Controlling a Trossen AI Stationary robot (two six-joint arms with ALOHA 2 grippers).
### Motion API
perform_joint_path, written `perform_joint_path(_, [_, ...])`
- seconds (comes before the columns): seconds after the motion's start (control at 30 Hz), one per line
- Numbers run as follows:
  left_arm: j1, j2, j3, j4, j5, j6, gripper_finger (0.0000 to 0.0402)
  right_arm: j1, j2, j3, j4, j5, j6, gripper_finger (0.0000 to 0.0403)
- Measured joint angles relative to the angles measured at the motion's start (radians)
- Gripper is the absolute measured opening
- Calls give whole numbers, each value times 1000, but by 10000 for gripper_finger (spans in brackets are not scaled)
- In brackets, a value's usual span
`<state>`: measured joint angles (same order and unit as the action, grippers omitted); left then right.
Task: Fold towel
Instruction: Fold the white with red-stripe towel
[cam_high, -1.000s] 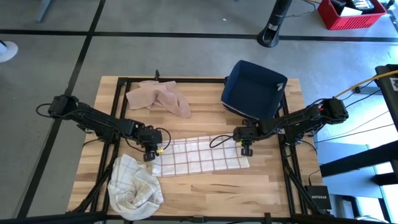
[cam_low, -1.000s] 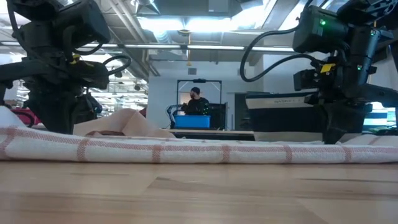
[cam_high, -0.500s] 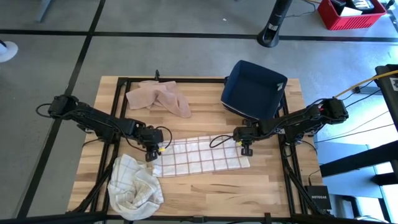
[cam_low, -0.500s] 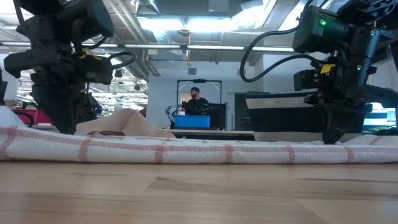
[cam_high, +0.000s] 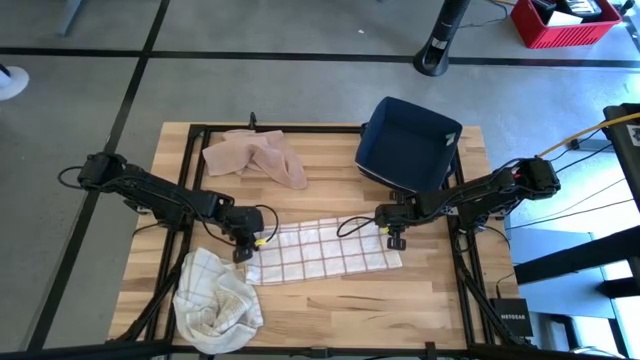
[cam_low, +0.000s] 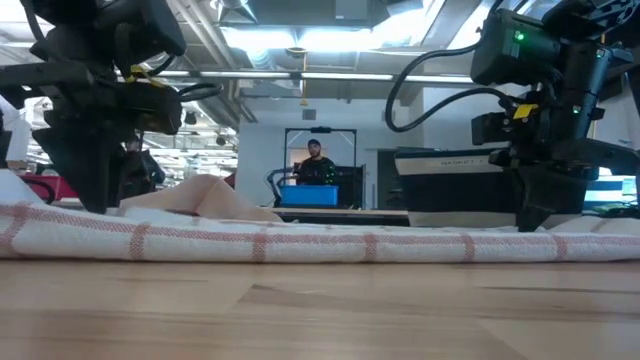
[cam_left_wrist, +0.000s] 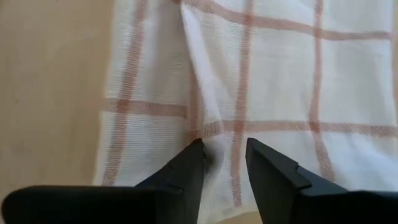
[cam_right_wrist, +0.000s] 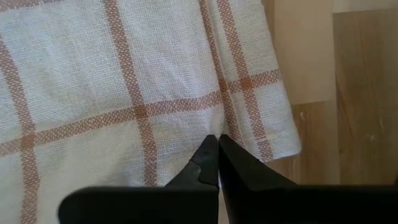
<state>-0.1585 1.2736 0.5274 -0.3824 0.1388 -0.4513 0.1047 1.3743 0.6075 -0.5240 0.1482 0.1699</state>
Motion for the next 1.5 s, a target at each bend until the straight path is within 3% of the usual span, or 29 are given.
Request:
perform_joint_path(0.1, [0,0,0,3,31,17,106,0,0,0,0,0,0,6])
perform_joint_path(0.2, [0,0,0,1,-16,26,88,0,0,0,0,0,-2,6])
perform_joint_path(0.43, [0,-2,0,-50,-98,19,8,0,-4,0,-1,57,-5,4])
perform_joint_path(0.63, [-33,-31,53,-171,-221,-27,3,0,-49,25,-34,96,-18,2])
perform_joint_path(0.97, [-51,-64,64,-298,-437,-125,2,0,-77,42,-60,295,-22,1])
perform_joint_path(1.5, [-8,-64,-19,-259,-692,-178,4,-3,34,40,89,611,-23,1])
